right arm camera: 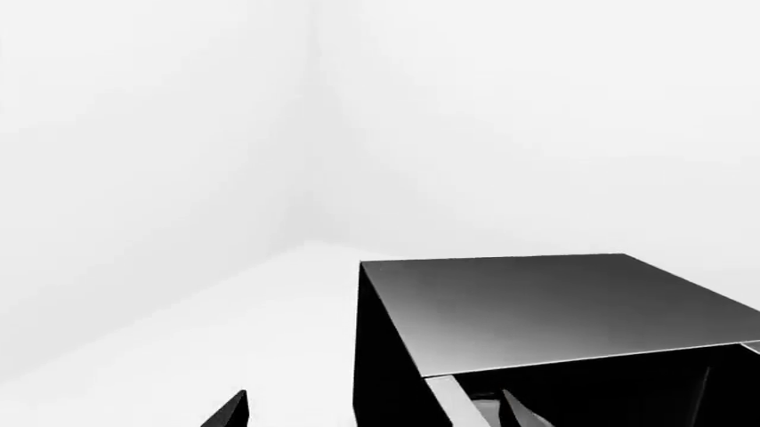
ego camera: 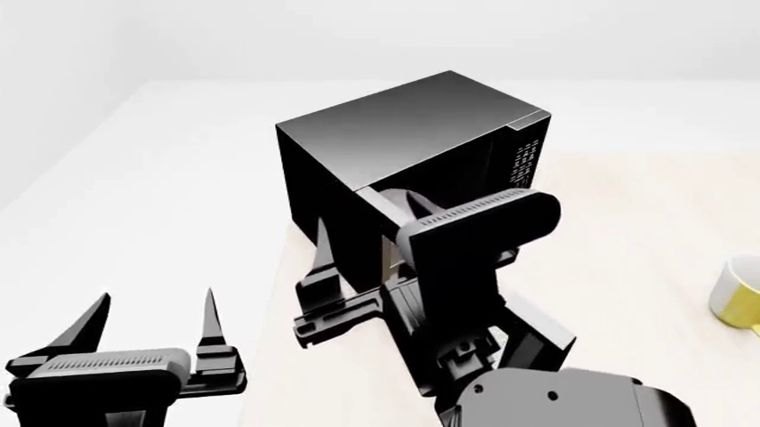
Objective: Close the microwave.
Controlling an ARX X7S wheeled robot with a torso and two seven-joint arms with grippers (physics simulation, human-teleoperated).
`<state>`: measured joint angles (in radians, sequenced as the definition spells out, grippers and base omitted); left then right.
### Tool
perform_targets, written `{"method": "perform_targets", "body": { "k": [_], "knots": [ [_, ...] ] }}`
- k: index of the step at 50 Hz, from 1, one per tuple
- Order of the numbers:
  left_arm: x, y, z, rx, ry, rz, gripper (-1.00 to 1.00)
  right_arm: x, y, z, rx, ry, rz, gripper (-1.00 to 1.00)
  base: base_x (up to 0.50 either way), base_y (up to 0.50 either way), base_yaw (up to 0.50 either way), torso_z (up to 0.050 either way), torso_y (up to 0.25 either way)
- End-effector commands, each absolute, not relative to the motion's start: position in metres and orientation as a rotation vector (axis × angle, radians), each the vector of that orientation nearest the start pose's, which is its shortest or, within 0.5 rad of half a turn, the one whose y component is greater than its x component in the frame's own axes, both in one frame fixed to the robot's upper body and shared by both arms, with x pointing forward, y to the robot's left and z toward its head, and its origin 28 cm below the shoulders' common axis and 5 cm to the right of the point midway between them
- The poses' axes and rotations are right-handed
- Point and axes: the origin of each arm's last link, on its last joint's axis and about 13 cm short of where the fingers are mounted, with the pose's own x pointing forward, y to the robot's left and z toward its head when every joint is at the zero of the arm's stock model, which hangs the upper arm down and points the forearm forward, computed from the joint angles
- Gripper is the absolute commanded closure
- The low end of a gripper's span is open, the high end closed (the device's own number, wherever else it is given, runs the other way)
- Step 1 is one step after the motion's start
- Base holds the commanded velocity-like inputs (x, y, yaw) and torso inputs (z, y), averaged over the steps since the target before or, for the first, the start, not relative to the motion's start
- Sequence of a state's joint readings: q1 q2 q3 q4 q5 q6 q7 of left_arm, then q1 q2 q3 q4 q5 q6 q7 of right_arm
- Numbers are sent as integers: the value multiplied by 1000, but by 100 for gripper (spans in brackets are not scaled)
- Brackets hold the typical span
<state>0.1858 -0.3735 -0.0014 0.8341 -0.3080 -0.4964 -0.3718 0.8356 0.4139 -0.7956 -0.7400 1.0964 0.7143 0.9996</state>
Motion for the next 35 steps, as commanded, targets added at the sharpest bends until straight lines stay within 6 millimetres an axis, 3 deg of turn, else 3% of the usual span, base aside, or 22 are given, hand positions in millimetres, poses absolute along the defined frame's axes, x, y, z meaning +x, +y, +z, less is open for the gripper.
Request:
{"method": "perform_targets", "body": {
  "k": [1,35],
  "knots": [
    [150,239,122,78,-126,112,-100,192,-14,201,-50,-96,406,-100,0,0,0,0,0],
    [150,238,123,82,-126,110,-100,192,-14,182,-88,-19,423,-100,0,0,0,0,0]
  ]
}}
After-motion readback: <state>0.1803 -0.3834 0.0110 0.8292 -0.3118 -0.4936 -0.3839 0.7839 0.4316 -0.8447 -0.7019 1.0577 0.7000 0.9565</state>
